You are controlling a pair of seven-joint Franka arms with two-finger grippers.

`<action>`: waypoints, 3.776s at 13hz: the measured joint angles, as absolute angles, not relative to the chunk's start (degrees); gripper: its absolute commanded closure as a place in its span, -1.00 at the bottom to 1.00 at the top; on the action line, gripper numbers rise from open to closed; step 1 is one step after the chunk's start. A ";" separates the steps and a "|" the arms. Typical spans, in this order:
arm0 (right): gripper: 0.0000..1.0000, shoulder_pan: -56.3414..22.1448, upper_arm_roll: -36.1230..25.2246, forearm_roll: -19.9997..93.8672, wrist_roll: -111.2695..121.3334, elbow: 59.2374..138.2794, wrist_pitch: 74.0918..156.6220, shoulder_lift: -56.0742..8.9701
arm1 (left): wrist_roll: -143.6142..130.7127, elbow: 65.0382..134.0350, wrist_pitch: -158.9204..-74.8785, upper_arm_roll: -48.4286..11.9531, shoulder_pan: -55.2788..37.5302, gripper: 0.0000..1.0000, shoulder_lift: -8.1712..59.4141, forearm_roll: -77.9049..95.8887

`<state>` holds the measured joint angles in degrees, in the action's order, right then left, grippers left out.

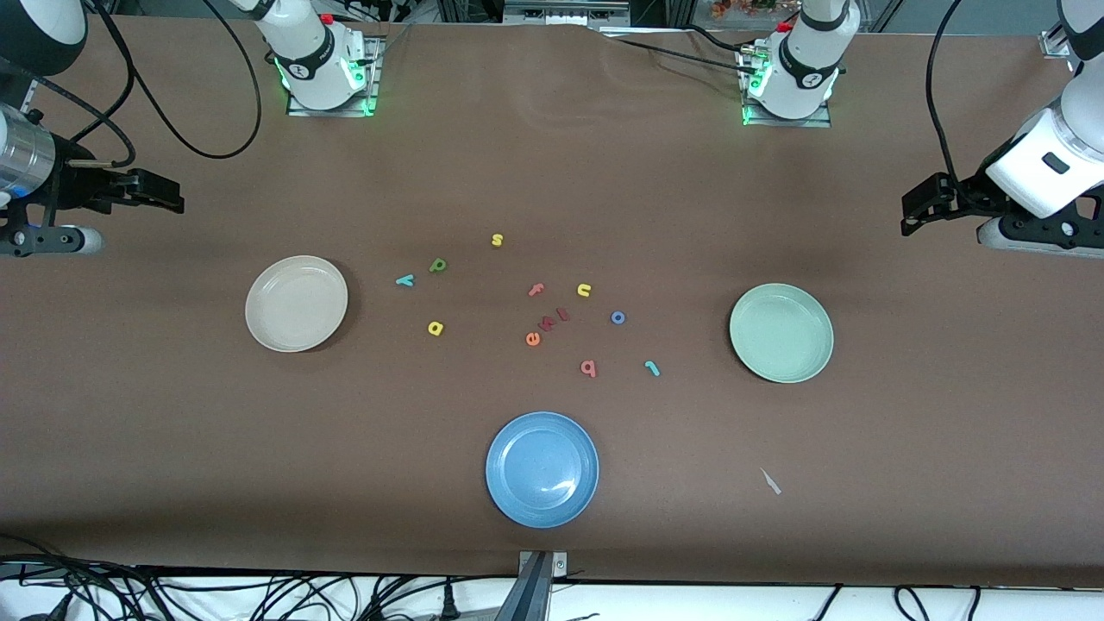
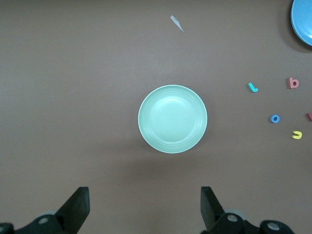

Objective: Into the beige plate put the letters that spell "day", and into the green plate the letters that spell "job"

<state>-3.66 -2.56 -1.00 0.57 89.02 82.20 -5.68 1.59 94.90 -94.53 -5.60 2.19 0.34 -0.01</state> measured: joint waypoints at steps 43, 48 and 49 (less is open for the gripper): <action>-1.00 -17.94 -0.77 6.34 -14.91 89.89 108.53 -31.45 | 1.55 92.14 -95.22 -11.93 -1.19 -1.00 8.11 -0.01; -1.00 -21.00 -0.77 6.40 -21.61 95.06 125.43 -35.91 | 1.57 85.34 -95.70 -11.82 -1.59 -1.00 18.18 -0.01; -1.00 -21.78 -0.75 6.42 -24.07 96.38 128.46 -36.01 | 1.66 84.07 -95.72 -11.80 -1.60 -1.00 19.93 -0.01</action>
